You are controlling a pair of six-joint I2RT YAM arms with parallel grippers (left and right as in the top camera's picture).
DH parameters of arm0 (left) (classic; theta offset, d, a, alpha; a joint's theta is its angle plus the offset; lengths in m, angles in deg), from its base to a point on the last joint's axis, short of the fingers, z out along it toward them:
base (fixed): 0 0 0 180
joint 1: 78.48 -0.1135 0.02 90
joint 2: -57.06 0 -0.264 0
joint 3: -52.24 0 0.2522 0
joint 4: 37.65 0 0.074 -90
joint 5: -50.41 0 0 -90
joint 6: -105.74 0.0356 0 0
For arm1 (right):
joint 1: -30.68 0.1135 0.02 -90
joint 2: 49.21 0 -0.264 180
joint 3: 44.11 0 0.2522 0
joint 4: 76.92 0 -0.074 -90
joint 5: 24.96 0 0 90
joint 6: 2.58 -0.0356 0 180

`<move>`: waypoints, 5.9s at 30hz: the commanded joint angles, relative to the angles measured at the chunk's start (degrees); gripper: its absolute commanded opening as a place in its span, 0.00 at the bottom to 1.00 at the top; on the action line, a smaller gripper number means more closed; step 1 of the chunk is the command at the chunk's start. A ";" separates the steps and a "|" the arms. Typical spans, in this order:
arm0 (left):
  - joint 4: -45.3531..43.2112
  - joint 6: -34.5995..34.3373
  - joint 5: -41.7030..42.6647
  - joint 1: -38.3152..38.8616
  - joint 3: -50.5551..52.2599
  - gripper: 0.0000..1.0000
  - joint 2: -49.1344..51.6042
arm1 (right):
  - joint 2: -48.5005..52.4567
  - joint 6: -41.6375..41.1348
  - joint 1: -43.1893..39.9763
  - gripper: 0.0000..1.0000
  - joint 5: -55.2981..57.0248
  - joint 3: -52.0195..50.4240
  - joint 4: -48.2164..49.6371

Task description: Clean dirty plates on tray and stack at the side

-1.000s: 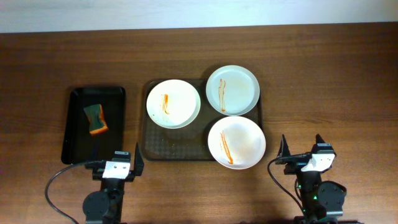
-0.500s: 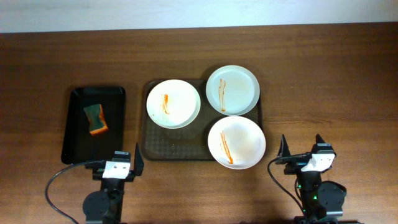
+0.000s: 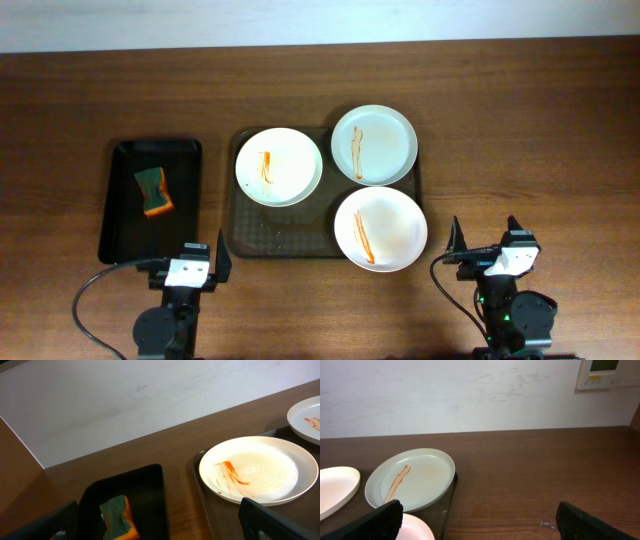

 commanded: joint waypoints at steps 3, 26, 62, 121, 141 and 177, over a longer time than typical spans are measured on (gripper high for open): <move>0.20 0.70 0.35 -0.28 0.22 1.00 -0.09 | -0.22 -0.20 0.42 0.98 -0.35 -0.31 -0.24; 0.20 0.70 0.35 -0.28 0.22 1.00 -0.09 | -0.22 -0.20 0.42 0.98 -0.35 -0.31 -0.24; 0.20 0.70 0.35 -0.28 0.22 1.00 -0.09 | -0.22 -0.20 0.42 0.98 -0.35 -0.31 -0.24; 50.47 -13.33 8.70 -11.47 -82.53 1.00 95.69 | 109.77 -24.55 31.65 0.55 -3.17 74.20 -9.53; 53.13 -13.33 7.06 -11.54 -81.55 1.00 97.24 | 118.38 -36.26 34.49 0.12 -3.34 74.23 -16.06; 49.03 -14.84 17.90 3.10 -90.47 0.00 117.81 | 118.79 -36.26 32.85 0.04 -7.78 74.23 -15.93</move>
